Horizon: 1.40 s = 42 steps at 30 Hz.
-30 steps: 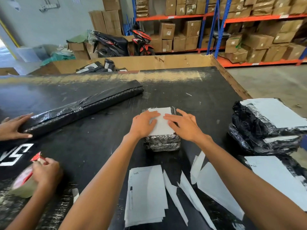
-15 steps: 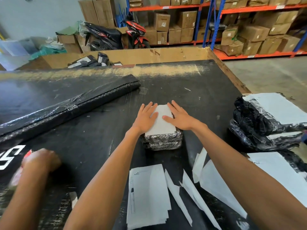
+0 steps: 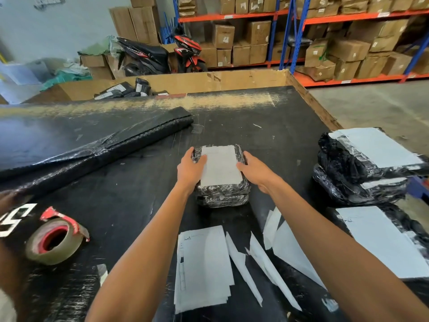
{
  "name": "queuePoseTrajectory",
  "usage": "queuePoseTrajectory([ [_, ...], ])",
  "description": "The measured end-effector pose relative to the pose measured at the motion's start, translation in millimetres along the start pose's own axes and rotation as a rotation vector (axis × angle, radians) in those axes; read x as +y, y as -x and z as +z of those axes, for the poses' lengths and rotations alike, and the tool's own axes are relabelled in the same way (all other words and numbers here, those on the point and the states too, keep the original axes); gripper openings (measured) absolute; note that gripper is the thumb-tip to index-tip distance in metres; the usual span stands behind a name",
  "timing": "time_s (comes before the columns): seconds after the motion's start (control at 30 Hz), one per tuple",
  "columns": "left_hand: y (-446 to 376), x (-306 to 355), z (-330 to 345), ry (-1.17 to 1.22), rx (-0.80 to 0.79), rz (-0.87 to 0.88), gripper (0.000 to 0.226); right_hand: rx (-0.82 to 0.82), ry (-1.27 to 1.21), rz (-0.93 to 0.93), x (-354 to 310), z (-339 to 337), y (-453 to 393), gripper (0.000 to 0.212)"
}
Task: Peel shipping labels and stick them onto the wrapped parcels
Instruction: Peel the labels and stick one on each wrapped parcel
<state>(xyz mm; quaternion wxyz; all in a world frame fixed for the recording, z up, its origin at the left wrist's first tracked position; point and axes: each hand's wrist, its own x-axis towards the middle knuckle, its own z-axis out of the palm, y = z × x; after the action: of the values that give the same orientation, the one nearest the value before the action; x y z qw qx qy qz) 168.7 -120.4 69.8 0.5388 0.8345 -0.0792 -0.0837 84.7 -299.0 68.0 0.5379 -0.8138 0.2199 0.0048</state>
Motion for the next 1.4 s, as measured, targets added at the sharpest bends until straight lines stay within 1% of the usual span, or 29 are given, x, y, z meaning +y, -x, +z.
queuePoseTrajectory([
  [0.13,2,-2,0,0.183,0.027,0.01,0.059,0.059,-0.203,0.098,1,10,0,0.042],
  [0.17,1,-4,0,0.253,0.015,0.008,0.058,0.067,-0.261,0.119,1,13,-2,0.048],
  [0.2,2,-5,0,0.331,-0.007,0.003,0.057,0.069,-0.285,0.132,2,15,-2,0.059],
  [0.23,4,-6,-1,0.413,-0.038,-0.004,0.056,0.086,-0.273,0.143,1,17,-1,0.068],
  [0.27,5,-7,-1,0.493,-0.067,-0.011,0.055,0.117,-0.266,0.14,-1,18,0,0.072],
  [0.3,8,-8,0,0.571,-0.093,-0.016,0.055,0.143,-0.273,0.139,0,19,0,0.071],
  [0.33,11,-7,1,0.651,-0.12,-0.013,0.054,0.154,-0.315,0.132,-1,18,1,0.065],
  [0.4,19,-1,3,0.76,-0.159,0.007,0.054,0.135,-0.419,0.131,1,16,2,0.053],
  [0.43,21,2,4,0.788,-0.171,0.023,0.054,0.123,-0.462,0.137,2,15,3,0.057],
  [0.53,23,10,8,0.854,-0.238,0.069,0.057,0.1,-0.613,0.151,15,10,1,0.085],
  [0.6,26,20,11,0.863,-0.288,0.11,0.06,0.112,-0.679,0.145,32,7,-11,0.104],
  [0.63,27,25,14,0.87,-0.309,0.132,0.06,0.126,-0.696,0.162,29,6,-4,0.108],
  [0.67,28,32,17,0.882,-0.324,0.144,0.058,0.137,-0.723,0.182,27,5,3,0.105],
  [0.73,28,41,25,0.915,-0.332,0.084,0.047,0.156,-0.77,0.215,28,0,10,0.082],
  [0.77,28,40,29,0.884,-0.318,0.029,0.044,0.175,-0.793,0.232,29,-2,13,0.074],
  [0.8,27,36,33,0.801,-0.289,-0.018,0.043,0.205,-0.791,0.253,31,-3,14,0.072],
  [0.83,28,30,37,0.625,-0.249,-0.031,0.043,0.235,-0.771,0.258,32,-7,17,0.068],
  [0.9,33,7,44,0.228,-0.17,0.024,0.046,0.273,-0.702,0.24,38,-18,20,0.057],
  [0.93,36,-4,49,0.083,-0.122,0.068,0.05,0.299,-0.667,0.247,40,-23,23,0.053],
  [1.0,44,-14,55,-0.097,-0.081,0.184,0.05,0.325,-0.618,0.248,42,-35,31,0.051],
  [1.07,49,-13,56,-0.242,-0.084,0.291,0.042,0.329,-0.578,0.239,41,-49,42,0.049],
  [1.13,46,-18,55,-0.447,-0.165,0.413,0.036,0.298,-0.53,0.226,38,-59,48,0.046],
  [1.2,47,-29,59,-0.791,-0.225,0.471,0.048,0.24,-0.483,0.194,32,-74,64,0.049],
  [1.23,50,-33,61,-0.914,-0.225,0.466,0.054,0.213,-0.473,0.175,31,-81,70,0.057],
  [1.27,55,-33,64,-0.981,-0.225,0.444,0.057,0.193,-0.46,0.161,33,-88,76,0.065],
  [1.3,60,-31,68,-1.011,-0.216,0.412,0.059,0.178,-0.438,0.141,36,-95,84,0.069],
  [1.33,65,-29,71,-1.021,-0.208,0.374,0.06,0.174,-0.407,0.111,39,-101,93,0.066],
  [1.4,74,-22,79,-1.005,-0.192,0.291,0.058,0.171,-0.34,0.074,49,-115,115,0.052],
])
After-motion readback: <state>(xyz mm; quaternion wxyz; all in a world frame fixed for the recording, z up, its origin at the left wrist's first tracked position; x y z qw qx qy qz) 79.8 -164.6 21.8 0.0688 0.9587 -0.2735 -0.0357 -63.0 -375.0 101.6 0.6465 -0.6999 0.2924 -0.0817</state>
